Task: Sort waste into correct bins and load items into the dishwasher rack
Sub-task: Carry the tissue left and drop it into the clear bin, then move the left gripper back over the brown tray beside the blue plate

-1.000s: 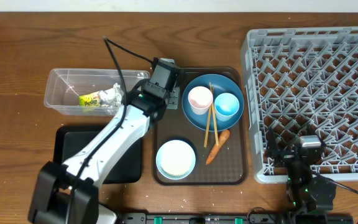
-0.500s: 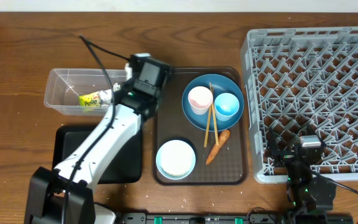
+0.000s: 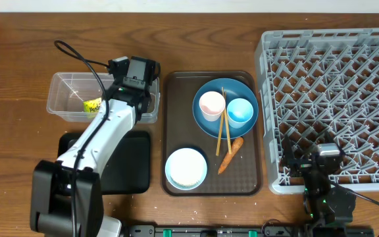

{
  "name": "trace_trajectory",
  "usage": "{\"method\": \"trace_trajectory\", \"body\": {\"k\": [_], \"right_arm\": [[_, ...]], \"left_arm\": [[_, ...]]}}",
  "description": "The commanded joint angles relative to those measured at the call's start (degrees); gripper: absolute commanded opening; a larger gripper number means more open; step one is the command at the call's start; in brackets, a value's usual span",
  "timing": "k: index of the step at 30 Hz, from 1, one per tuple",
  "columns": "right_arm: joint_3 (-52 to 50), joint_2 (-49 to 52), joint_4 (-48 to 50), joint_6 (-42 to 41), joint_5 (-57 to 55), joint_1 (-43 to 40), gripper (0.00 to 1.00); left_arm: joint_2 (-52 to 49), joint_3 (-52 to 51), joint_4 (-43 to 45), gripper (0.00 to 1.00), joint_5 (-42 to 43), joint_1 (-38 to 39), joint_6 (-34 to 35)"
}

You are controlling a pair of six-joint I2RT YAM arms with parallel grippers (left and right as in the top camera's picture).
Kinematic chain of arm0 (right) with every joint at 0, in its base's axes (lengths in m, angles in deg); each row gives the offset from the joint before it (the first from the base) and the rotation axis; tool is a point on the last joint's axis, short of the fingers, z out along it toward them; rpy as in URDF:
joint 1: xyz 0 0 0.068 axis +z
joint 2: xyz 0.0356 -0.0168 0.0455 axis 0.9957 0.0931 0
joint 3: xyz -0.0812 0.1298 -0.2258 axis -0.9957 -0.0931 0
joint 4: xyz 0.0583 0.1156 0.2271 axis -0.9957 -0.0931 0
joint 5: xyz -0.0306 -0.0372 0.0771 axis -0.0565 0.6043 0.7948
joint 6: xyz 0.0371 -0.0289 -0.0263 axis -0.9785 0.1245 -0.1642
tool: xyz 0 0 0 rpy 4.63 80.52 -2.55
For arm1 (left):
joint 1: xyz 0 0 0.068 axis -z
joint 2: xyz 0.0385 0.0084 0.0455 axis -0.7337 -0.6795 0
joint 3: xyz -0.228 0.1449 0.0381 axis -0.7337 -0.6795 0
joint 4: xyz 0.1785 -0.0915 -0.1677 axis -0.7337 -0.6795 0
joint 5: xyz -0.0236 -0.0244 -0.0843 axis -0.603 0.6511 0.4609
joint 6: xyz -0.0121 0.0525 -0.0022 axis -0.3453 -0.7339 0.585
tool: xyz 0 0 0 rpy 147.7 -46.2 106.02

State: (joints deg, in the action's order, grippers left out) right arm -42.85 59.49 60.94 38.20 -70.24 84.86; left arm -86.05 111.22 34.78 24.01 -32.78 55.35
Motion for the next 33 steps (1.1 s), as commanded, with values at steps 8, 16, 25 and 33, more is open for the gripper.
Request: {"method": "trace_trajectory", "body": {"k": [8,16,25,33], "right_arm": [[-0.1,-0.2,-0.2,0.2,-0.2,-0.3,0.99],[-0.1,-0.2,-0.2,0.2,-0.2,-0.3,0.99],[-0.1,-0.2,-0.2,0.2,-0.2,-0.3,0.99],[-0.1,-0.2,-0.2,0.2,-0.2,-0.3,0.99]], "left_arm": [[7.6,-0.1,-2.8,0.33,2.7,5.8,0.2],[11.3,-0.1,-3.1,0.34,6.3,14.9,0.3],[5.1,-0.1,-0.1,0.34,12.9,16.2,3.4],[-1.0,-0.1,3.6,0.34,19.7,16.2,3.4]]}}
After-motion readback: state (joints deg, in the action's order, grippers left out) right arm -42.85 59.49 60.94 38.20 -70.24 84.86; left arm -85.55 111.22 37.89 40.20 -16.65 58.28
